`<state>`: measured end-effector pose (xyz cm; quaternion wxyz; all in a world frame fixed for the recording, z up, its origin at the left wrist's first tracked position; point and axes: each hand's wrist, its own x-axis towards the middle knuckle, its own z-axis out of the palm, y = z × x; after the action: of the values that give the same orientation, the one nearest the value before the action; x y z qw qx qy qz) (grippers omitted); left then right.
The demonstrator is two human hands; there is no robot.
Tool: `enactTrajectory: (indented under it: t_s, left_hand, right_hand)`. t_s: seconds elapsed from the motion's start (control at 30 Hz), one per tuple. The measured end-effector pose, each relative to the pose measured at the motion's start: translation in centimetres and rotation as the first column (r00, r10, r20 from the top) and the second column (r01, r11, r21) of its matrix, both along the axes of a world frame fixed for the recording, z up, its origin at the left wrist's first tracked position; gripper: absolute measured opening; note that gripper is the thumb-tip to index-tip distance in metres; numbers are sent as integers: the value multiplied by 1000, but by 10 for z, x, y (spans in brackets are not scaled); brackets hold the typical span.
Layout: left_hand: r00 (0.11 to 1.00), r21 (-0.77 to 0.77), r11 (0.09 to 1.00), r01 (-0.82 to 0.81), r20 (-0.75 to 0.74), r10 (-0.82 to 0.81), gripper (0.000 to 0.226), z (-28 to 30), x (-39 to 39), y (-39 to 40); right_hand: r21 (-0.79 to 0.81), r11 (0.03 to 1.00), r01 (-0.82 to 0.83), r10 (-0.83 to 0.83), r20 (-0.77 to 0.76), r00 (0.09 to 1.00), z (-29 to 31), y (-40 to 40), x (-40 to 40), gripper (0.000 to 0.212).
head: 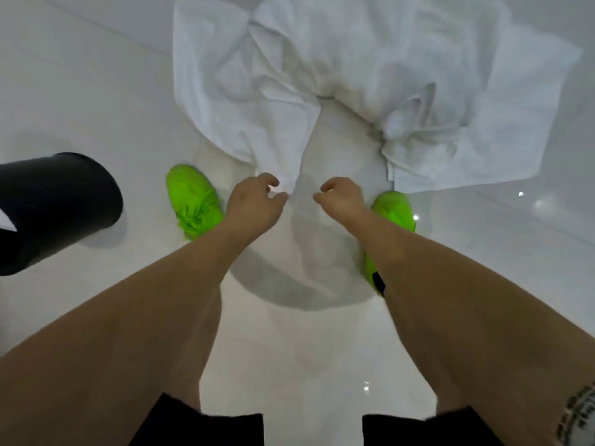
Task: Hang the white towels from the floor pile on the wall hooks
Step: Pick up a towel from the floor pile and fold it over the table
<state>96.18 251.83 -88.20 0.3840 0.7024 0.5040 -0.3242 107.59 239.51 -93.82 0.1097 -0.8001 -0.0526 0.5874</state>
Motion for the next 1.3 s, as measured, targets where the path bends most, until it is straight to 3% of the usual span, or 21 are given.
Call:
enactTrajectory:
  t_s: [0.13, 0.2, 0.3, 0.37, 0.57, 0.67, 0.83, 0.97, 1.07, 1.17, 1.3]
  left_hand:
    - [998, -41, 999, 5, -57, -8, 35, -88, -42, 34]
    - [997, -56, 998, 1, -81, -6, 34, -118, -60, 45]
    - [995, -84, 996, -12, -98, 3, 35, -149, -82, 54]
    - [995, -104, 994, -27, -101, 16, 35, -161, -90, 57]
    - [997, -114, 993, -28, -72, 20, 33, -159, -92, 54]
    - [998, -129, 991, -27, -56, 20, 35, -137, -85, 55]
    - [999, -158, 987, -32, -30, 27, 35, -47, -50, 68]
    - [999, -74, 996, 40, 32, -38, 35, 59, 8, 88]
    - [990, 31, 996, 81, 113, -84, 34, 155, 65, 95]
    - [975, 82, 995, 55, 210, -72, 39, 261, 114, 91]
    - [914, 178, 976, 125, 361, -183, 47, 398, 160, 72]
  right_hand:
    - [-8, 1000, 25, -25, -36, 999, -87, 29, -49, 21]
    - [-32, 980, 197, -199, -56, 979, -117, 38, -66, 19]
    - [-133, 839, 527, -540, -89, 837, -142, 47, -79, 20]
    - [-150, 747, 648, -661, -69, 747, -148, 51, -85, 16]
    - [-128, 568, 813, -812, 70, 579, -129, 48, -101, 16]
    - [-158, 558, 815, -814, 87, 574, -103, 48, -96, 21]
    - [-133, 587, 798, -805, 12, 594, -12, 70, -58, 18]
    - [116, 785, 608, -606, -62, 793, 94, 95, -12, 31]
    - [324, 868, 375, -387, -29, 922, 194, 108, 27, 37]
    - [464, 842, 277, -300, -24, 954, 296, 109, 68, 14]
    - [578, 774, 259, -280, -54, 958, 427, 92, 128, 12]
